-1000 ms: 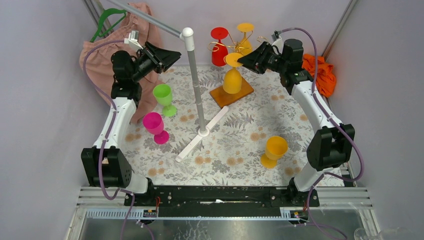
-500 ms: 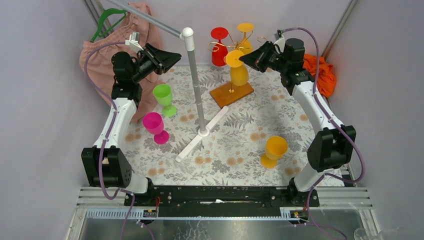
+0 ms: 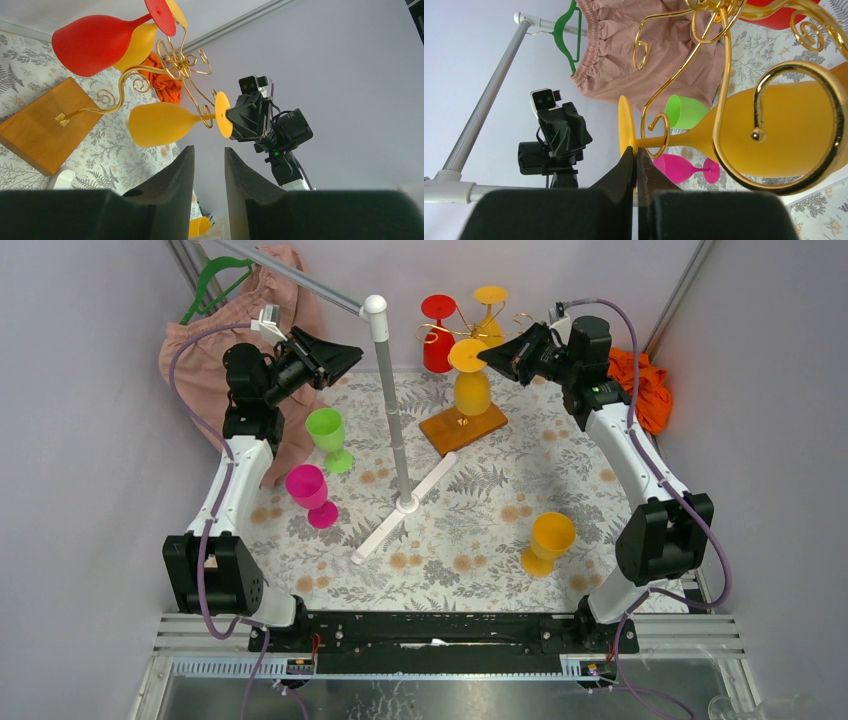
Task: Take the wine glass off the wine glass rack
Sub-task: Pick up the wine glass from the wine rack.
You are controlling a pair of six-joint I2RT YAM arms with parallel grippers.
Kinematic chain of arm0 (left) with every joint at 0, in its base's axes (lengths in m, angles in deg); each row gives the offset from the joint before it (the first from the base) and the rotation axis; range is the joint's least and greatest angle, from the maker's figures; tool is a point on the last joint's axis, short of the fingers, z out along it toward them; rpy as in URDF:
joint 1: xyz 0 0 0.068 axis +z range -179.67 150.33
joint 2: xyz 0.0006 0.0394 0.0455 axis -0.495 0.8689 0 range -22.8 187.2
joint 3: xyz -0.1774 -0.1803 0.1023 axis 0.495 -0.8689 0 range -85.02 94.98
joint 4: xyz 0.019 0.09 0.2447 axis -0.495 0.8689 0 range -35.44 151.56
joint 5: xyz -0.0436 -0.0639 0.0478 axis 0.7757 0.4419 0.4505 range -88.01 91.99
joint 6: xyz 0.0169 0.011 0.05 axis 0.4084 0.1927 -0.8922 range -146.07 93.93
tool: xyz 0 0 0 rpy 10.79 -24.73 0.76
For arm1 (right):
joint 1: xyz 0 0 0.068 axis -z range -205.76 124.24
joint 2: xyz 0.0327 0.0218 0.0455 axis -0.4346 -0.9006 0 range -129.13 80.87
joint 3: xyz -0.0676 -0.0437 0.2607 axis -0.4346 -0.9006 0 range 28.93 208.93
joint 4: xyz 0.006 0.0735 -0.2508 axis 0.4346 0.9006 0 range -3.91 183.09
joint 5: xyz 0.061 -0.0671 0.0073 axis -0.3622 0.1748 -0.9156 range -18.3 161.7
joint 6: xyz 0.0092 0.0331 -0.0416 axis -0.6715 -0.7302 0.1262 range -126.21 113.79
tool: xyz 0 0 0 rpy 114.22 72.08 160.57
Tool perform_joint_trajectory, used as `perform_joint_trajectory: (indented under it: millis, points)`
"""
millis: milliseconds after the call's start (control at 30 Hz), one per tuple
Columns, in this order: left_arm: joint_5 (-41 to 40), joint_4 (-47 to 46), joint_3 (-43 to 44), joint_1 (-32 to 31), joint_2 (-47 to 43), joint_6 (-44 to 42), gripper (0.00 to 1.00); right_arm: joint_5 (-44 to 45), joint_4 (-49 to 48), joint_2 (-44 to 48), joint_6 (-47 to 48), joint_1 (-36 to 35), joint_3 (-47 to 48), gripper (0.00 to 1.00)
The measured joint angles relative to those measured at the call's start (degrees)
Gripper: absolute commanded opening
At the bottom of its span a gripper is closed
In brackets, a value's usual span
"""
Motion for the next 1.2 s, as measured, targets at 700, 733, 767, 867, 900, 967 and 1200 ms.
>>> perform_joint_trajectory:
  millis: [700,733,767,867,900,967,1200]
  points:
    - [1.07,0.04,0.00,0.00,0.00,0.63,0.39,-0.98,1.40,-1.36,0.15,-3.56,5.01,0.00]
    - [1.11,0.04,0.00,0.00,0.00,0.63,0.39,-1.01,1.70,-1.88,0.33,-3.65,5.62,0.00]
    - [1.16,0.04,0.00,0.00,0.00,0.63,0.39,-1.01,1.95,-2.25,0.50,-3.72,5.99,0.00]
    - [1.20,0.04,0.00,0.00,0.00,0.63,0.39,-1.01,2.51,-3.93,0.85,-3.82,7.26,0.00]
    - [1.22,0.07,0.00,0.00,0.00,0.63,0.39,-1.01,2.62,-4.44,0.92,-3.82,7.52,0.00]
    - [1.22,0.07,0.00,0.00,0.00,0.63,0.39,-0.96,3.13,-5.64,1.11,-3.82,8.11,0.00]
    - [1.22,0.15,0.00,0.00,0.00,0.61,0.39,0.20,8.92,-9.68,3.56,-3.85,14.60,0.00]
